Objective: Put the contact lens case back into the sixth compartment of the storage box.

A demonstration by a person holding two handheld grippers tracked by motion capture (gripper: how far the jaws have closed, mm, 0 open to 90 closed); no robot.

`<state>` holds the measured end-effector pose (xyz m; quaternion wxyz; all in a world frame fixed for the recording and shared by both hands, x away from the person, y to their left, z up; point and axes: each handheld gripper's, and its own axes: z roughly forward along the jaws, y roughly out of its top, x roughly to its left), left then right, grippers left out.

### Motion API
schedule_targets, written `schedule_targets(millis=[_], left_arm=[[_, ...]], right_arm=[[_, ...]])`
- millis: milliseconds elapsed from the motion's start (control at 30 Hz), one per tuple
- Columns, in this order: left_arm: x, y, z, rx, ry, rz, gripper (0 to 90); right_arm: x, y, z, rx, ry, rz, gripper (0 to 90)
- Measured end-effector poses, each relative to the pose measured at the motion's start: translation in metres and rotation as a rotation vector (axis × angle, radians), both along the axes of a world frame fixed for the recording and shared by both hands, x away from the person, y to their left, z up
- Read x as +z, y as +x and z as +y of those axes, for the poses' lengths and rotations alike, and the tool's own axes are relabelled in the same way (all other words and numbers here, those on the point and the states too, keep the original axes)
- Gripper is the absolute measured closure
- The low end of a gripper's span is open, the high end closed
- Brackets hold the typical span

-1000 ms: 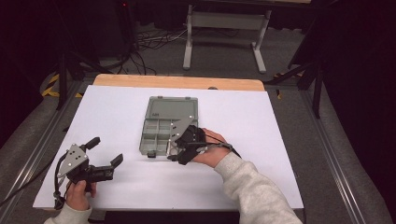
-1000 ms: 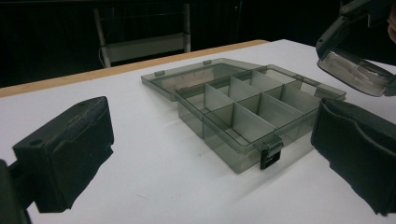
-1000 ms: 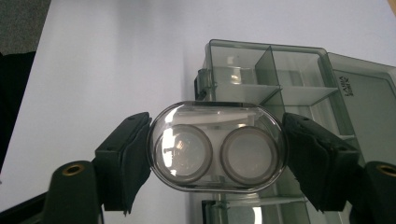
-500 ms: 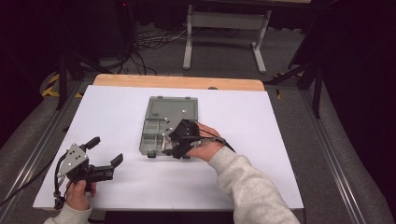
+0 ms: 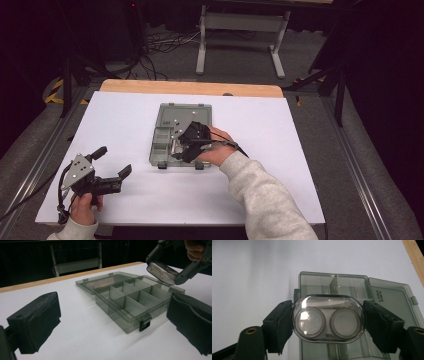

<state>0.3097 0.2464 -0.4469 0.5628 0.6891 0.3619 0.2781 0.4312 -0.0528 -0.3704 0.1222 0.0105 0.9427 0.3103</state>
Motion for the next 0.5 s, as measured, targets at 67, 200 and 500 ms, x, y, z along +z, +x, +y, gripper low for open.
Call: schedule_targets(millis=[67,200,500], left_arm=[[0.0,0.0,0.0,0.0,0.0,0.0,0.1],[0.0,0.0,0.0,-0.002,0.004,-0.001,0.1],[0.0,0.0,0.001,-0.001,0.003,-0.001,0.1]], right_arm=[[0.0,0.002,0.001,-0.003,0.0,-0.002,26.8],[0.0,0.006,0.002,-0.008,0.003,-0.004,26.8],[-0.003,0.014,0.009,-0.011,0.008,-0.01,26.8]])
